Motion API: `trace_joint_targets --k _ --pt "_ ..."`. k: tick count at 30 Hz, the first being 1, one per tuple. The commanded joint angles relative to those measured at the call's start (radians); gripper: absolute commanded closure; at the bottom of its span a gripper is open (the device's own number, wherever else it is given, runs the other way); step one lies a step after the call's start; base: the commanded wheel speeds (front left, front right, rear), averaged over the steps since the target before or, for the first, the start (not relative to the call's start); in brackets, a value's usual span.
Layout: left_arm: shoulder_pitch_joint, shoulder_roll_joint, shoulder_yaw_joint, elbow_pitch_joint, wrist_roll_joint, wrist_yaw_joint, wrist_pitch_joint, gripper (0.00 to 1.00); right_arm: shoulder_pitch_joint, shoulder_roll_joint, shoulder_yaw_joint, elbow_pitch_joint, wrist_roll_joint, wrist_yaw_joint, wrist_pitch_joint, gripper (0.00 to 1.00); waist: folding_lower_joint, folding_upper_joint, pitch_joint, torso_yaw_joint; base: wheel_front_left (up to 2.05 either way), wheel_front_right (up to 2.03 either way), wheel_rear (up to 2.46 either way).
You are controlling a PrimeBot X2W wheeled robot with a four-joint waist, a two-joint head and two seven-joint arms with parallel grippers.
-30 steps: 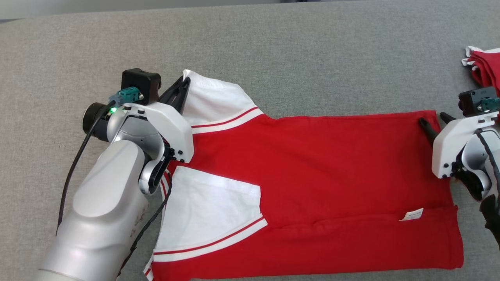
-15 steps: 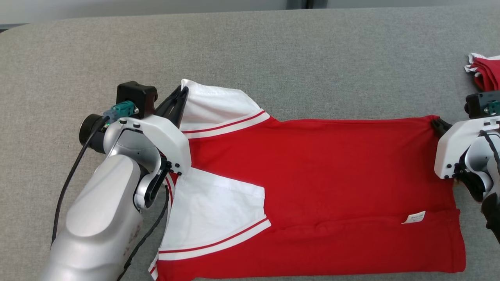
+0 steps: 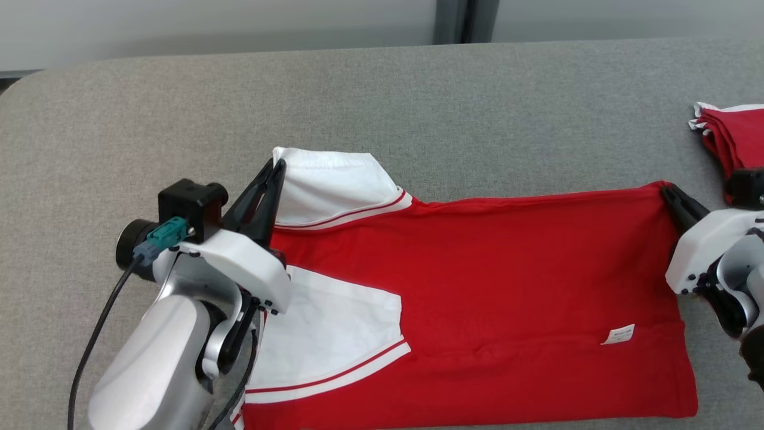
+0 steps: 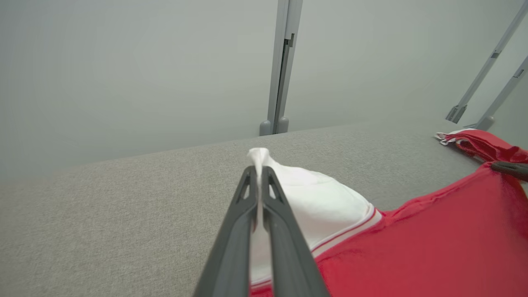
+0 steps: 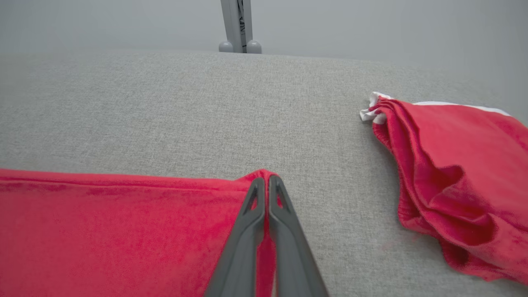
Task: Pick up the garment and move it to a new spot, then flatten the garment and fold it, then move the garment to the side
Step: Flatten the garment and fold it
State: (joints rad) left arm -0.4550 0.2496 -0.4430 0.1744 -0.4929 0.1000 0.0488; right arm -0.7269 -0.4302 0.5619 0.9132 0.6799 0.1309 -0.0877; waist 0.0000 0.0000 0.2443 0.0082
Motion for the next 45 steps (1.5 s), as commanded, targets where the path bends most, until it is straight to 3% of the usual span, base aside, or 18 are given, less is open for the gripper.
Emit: trace_joint_targets --k 1,10,16,24,37,38,39,40,41,42,43,45 --pt "0.035 0.016 0.007 -0.036 0.005 0.014 -0.008 1.0 0.032 -0.013 0.004 -0.019 0.012 0.0 -0.021 1.0 0.0 0.0 -0.015 -0.004 0.0 0.0 0.0" --pt "0.326 0.086 0.02 -0.354 0.006 0.12 0.011 1.0 0.221 -0.042 -0.027 -0.159 0.052 0.0 -0.113 1.0 0.0 0.0 -0.074 -0.008 0.0 0.0 0.0" --pt "0.519 0.102 0.006 -0.505 -0.003 0.196 0.038 1.0 0.373 -0.038 -0.109 -0.25 0.025 0.0 -0.147 1.0 0.0 0.0 -0.108 0.002 0.0 0.0 0.0" --pt "0.644 0.097 0.008 -0.526 -0.038 0.234 0.033 1.0 0.562 0.008 -0.261 -0.37 -0.043 0.0 -0.156 1.0 0.0 0.0 -0.126 0.01 0.0 0.0 0.0" --pt "0.669 0.084 0.021 -0.351 -0.073 0.209 -0.022 1.0 0.781 0.156 -0.481 -0.587 -0.175 0.0 -0.025 1.0 0.0 0.0 -0.136 -0.004 0.0 0.0 0.0" --pt "0.668 0.081 0.018 -0.339 -0.074 0.206 -0.026 0.96 0.789 0.165 -0.492 -0.594 -0.182 0.0 -0.021 0.84 0.0 0.0 -0.137 -0.003 0.0 0.0 0.0" --pt "0.667 0.078 0.016 -0.329 -0.078 0.201 -0.03 0.84 0.797 0.176 -0.505 -0.597 -0.185 0.0 -0.016 0.6 0.0 0.0 -0.138 -0.002 0.0 0.0 0.0" --pt "0.667 0.076 0.013 -0.32 -0.082 0.196 -0.032 0.58 0.804 0.184 -0.516 -0.602 -0.191 0.0 -0.01 0.43 0.0 0.0 -0.139 0.0 0.0 0.0 0.0" --pt "0.669 0.073 0.01 -0.313 -0.089 0.19 -0.031 0.29 0.811 0.19 -0.525 -0.607 -0.197 0.0 -0.009 0.08 0.0 0.0 -0.14 0.002 0.0 0.0 0.0" --pt "0.673 0.071 0.008 -0.31 -0.094 0.185 -0.03 0.07 0.818 0.195 -0.538 -0.612 -0.203 0.0 -0.005 0.0 0.0 0.0 -0.141 0.004 0.0 0.0 0.0" --pt "0.678 0.071 0.005 -0.308 -0.098 0.181 -0.026 0.0 0.825 0.2 -0.548 -0.617 -0.21 0.0 -0.004 0.0 0.0 0.0 -0.143 0.006 0.0 0.0 0.0" --pt "0.691 0.077 -0.004 -0.305 -0.11 0.172 -0.009 0.0 0.84 0.21 -0.57 -0.626 -0.221 0.0 0.0 0.0 0.0 0.0 -0.147 0.01 0.0 0.0 0.0"
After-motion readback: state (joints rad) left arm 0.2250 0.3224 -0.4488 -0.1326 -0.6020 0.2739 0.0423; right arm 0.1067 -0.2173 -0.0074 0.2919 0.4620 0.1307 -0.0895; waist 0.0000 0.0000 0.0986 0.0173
